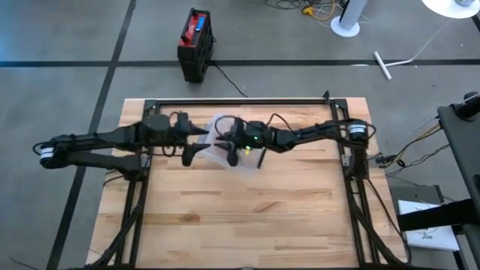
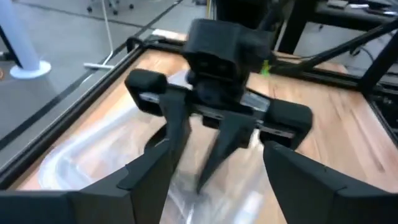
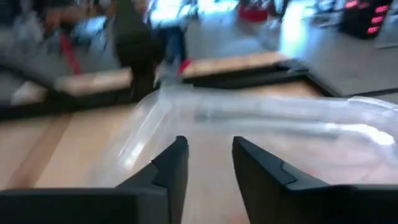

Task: Roll bandage
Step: Close the transparent container

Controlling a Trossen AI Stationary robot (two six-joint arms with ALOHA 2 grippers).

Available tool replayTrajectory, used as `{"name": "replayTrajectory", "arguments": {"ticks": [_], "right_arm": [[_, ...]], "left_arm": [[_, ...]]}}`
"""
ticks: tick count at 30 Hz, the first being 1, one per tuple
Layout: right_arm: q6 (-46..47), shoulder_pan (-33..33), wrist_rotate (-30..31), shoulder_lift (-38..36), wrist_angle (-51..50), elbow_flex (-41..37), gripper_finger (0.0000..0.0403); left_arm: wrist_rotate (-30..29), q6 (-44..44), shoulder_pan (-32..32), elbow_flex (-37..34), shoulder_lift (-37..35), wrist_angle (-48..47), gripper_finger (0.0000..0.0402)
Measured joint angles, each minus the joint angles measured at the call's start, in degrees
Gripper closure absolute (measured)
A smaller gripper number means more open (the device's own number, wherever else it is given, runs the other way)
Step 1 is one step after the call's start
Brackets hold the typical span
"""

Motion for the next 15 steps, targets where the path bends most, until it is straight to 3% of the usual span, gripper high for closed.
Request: {"name": "replayTrajectory", "arguments": {"ticks": [4,10,15], "right_arm": [[-5.96,-0.13,-4.39,-2.42,-14.18,-0.10,0.0266],[-20.01,0.23,-8.81,-10.90,-33.75,-2.35,0.0270],[-23.91,0.67,-10.55,-20.60,-41.13,-6.32,0.0283]], "left_arm": [[0.47,-1.67,-0.78,-1.70,-1.22,-1.59,0.0155],[0.97,-2.26,-2.87,-3.56,-0.72,-0.27,0.0162],[1.01,-2.19,-4.60,-8.46,2.37,6.03,0.0171]]}}
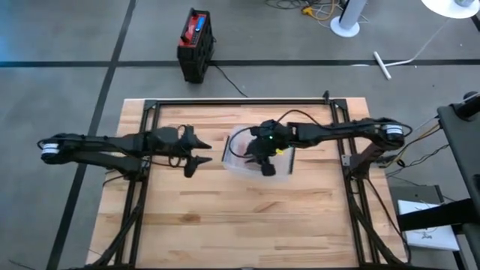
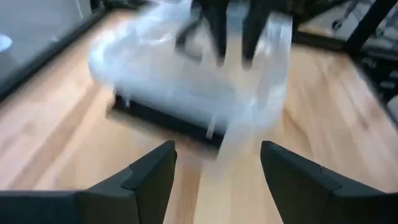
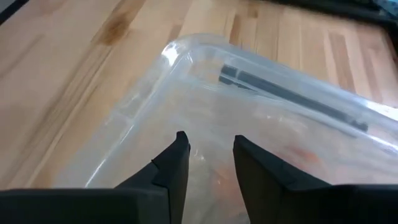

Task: Roll bandage
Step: Close the transparent container

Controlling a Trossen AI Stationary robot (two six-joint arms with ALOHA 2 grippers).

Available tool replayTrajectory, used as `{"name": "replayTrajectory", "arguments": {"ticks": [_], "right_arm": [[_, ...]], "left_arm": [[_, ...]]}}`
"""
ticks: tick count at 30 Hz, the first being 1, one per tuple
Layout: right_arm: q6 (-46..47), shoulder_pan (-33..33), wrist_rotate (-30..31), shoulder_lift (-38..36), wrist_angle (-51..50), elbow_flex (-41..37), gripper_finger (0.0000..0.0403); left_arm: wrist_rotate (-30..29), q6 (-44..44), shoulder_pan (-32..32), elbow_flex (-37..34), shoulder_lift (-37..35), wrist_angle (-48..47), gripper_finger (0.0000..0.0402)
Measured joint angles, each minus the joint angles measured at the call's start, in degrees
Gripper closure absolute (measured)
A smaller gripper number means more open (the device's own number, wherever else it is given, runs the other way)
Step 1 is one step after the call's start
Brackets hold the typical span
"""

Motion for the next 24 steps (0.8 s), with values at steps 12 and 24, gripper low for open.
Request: {"name": "replayTrajectory", "arguments": {"ticks": [12,24], "right_arm": [[10.98,0.13,14.63,-11.18,12.24,-12.27,0.0307],[18.54,0.43,15.89,-2.96,24.92,-17.31,0.0329]], "left_arm": [[-3.95,10.30,1.17,-8.62,15.11,23.53,0.0169],[1.49,13.75,6.28,-5.81,35.66,44.83,0.0171]]}}
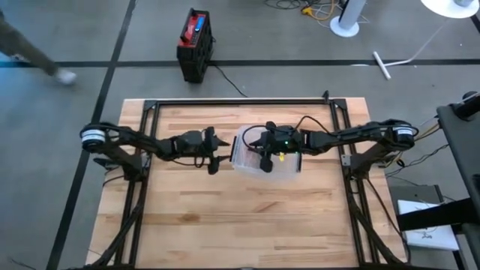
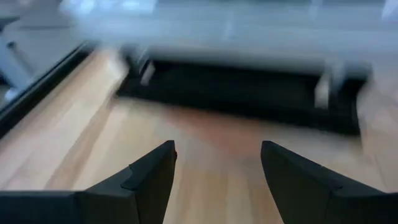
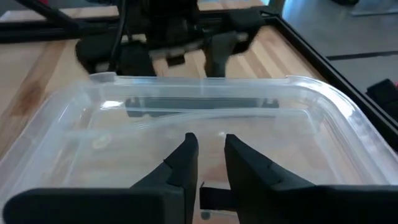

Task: Roll bandage
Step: Close the transparent container

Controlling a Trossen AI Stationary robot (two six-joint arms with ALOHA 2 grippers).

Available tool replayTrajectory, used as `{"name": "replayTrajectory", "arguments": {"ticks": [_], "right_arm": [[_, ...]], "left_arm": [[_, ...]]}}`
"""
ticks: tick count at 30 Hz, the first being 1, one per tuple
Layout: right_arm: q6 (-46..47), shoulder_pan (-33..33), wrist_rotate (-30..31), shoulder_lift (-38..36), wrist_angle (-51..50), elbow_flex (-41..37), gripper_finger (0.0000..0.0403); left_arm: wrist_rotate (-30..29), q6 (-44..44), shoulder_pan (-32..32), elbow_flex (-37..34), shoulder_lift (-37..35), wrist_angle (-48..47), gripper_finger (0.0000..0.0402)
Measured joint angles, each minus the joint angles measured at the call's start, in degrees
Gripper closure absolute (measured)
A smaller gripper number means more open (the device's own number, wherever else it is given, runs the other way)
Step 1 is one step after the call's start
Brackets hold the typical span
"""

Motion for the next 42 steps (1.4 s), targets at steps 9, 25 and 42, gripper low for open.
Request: {"name": "replayTrajectory", "arguments": {"ticks": [9,25,42], "right_arm": [[-0.08,0.00,-3.34,3.09,3.07,0.02,0.0317],[0.45,-0.02,-4.59,2.66,2.14,0.13,0.0323],[0.71,-0.13,-4.27,2.66,2.27,0.13,0.0323]], "left_arm": [[12.19,0.23,-0.37,9.09,-1.26,-14.15,0.0171],[14.14,1.63,-1.81,16.43,-8.43,-37.17,0.0171],[11.71,4.55,-2.03,21.98,-12.91,-44.67,0.0171]]}}
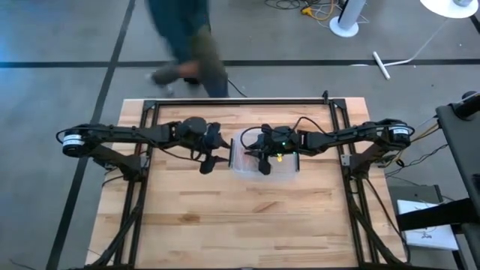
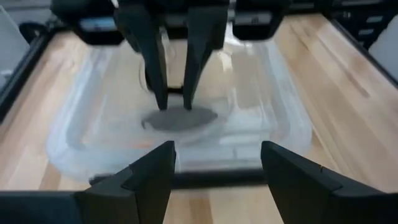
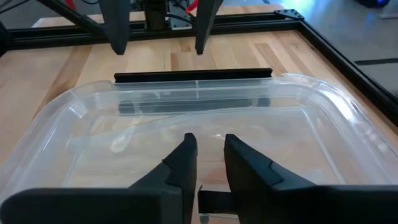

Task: Roll bandage
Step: Close the transparent container

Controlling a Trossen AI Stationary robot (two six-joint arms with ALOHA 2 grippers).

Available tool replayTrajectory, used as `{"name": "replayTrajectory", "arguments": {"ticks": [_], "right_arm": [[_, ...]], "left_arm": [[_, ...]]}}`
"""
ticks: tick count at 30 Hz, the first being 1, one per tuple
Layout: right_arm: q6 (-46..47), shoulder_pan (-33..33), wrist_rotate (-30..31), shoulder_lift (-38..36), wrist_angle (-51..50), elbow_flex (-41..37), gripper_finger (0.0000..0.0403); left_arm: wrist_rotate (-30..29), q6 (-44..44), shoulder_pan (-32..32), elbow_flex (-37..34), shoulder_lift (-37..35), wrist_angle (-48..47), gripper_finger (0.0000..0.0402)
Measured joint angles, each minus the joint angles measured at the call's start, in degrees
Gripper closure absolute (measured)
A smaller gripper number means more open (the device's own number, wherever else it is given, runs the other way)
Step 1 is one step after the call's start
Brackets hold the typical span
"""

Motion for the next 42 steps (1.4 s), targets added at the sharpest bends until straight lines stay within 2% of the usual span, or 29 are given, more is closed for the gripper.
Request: {"name": "replayTrajectory", "arguments": {"ticks": [8,15,18,21,25,28,36,42], "right_arm": [[0.01,0.15,0.01,0.00,0.02,0.00,0.0332],[0.03,0.20,-0.04,0.02,0.02,0.00,0.0324],[-0.02,0.20,-0.12,0.02,0.02,0.00,0.0320],[-0.14,0.20,-0.22,0.02,0.02,0.00,0.0322],[-0.20,0.20,-0.18,0.02,0.07,0.00,0.0331],[-0.09,0.20,-0.15,0.02,0.09,0.00,0.0335],[0.19,0.31,-0.28,0.02,-0.92,0.00,0.0322],[0.45,0.31,-0.49,0.00,-1.50,0.00,0.0322]], "left_arm": [[-1.16,-0.19,-0.35,-0.19,2.80,1.54,0.0171],[-2.24,-3.62,-0.48,-0.28,-6.98,-1.52,0.0171],[-6.63,-4.35,-0.50,-3.21,-10.23,-2.16,0.0171],[-10.86,-4.99,-0.37,-8.11,-10.56,1.64,0.0171],[-11.02,-8.57,-0.52,-14.86,-7.42,15.02,0.0171],[-11.10,-9.69,-0.50,-16.84,-4.00,23.81,0.0171],[-9.29,-6.84,-0.41,-14.86,3.41,26.44,0.0171],[-7.80,-4.55,-0.43,-12.52,3.79,25.65,0.0171]]}}
